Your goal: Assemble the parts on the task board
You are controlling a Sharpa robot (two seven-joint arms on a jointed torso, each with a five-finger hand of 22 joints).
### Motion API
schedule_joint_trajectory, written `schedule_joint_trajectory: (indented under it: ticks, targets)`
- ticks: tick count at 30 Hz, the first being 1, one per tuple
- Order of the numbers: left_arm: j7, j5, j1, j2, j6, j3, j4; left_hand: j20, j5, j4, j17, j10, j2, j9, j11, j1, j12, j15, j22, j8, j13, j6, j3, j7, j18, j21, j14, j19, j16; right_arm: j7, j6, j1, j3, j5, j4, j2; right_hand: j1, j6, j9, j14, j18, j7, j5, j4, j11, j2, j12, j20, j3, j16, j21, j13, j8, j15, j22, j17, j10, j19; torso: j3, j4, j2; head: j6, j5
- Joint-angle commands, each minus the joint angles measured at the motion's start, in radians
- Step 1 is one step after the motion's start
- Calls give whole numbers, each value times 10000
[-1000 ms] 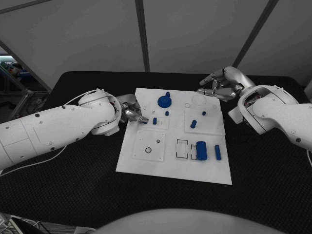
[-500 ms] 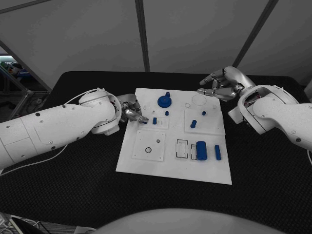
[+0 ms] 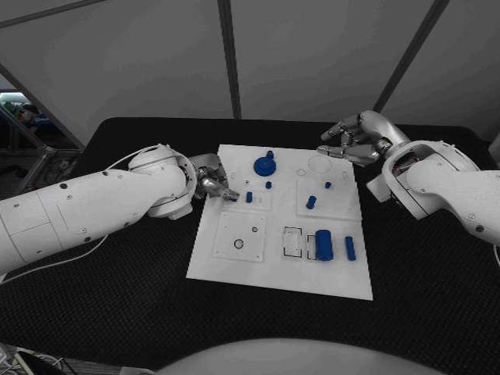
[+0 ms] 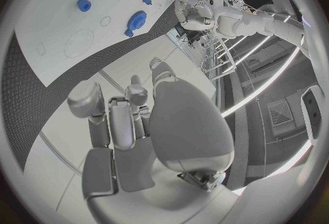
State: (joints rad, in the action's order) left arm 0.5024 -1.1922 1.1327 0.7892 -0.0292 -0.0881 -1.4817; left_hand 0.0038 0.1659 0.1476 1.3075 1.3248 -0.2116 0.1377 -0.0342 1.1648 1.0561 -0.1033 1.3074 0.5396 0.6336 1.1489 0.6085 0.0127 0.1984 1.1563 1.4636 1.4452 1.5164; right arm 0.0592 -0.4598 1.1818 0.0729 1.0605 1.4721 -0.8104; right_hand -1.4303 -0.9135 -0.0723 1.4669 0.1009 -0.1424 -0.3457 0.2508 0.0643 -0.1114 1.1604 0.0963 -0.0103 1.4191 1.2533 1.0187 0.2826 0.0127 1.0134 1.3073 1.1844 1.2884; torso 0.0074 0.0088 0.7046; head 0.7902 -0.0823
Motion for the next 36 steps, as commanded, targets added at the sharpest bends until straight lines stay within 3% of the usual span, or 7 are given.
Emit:
schedule_joint_trajectory:
  ticks: [1,20,27,36]
  targets:
    - [75,-53,-28,-7,300,32,37,3,29,-1247,1555,346,73,-13,-261,9,46,-63,1588,70,20,53,1292,-36,-1189,18,806,55,-4,-60,35,14,5,29,9,7,-17,-56,17,485,112,11,-64,6,-81,79,-24,-77,-34,-53,-63,-13,67,62,-16,275,-2,-16,0,0,2,11,-14]
    - [125,62,41,-156,611,32,308,-5,20,-1214,1558,405,268,-40,-269,-441,83,-71,1583,154,115,74,1472,-52,-1188,24,807,45,-4,-58,41,13,5,29,-1,21,-17,-56,17,485,112,11,-64,6,-81,79,-24,-77,-34,-53,-63,-13,67,62,-16,275,-2,-16,0,-6,4,80,-19]
    - [135,158,80,-214,683,32,442,-8,-331,-1163,1559,419,569,-77,-273,-864,117,-73,1579,204,179,85,1495,-62,-1186,25,807,35,-6,-55,48,13,5,29,-5,21,-17,-56,17,485,112,11,-64,6,-81,79,-24,-77,-34,-53,-63,-13,67,62,-16,275,-2,-16,0,7,2,86,-4]
    - [156,196,117,-283,949,32,569,-8,-405,-1151,1559,441,608,-90,-273,-1042,166,-72,1578,232,256,106,1399,-70,-1186,29,807,31,-6,-49,61,13,5,29,-2,14,-17,-56,17,485,112,11,-64,6,-81,79,-24,-77,-34,-53,-63,-13,67,62,-16,275,-2,-16,3,-5,0,87,3]
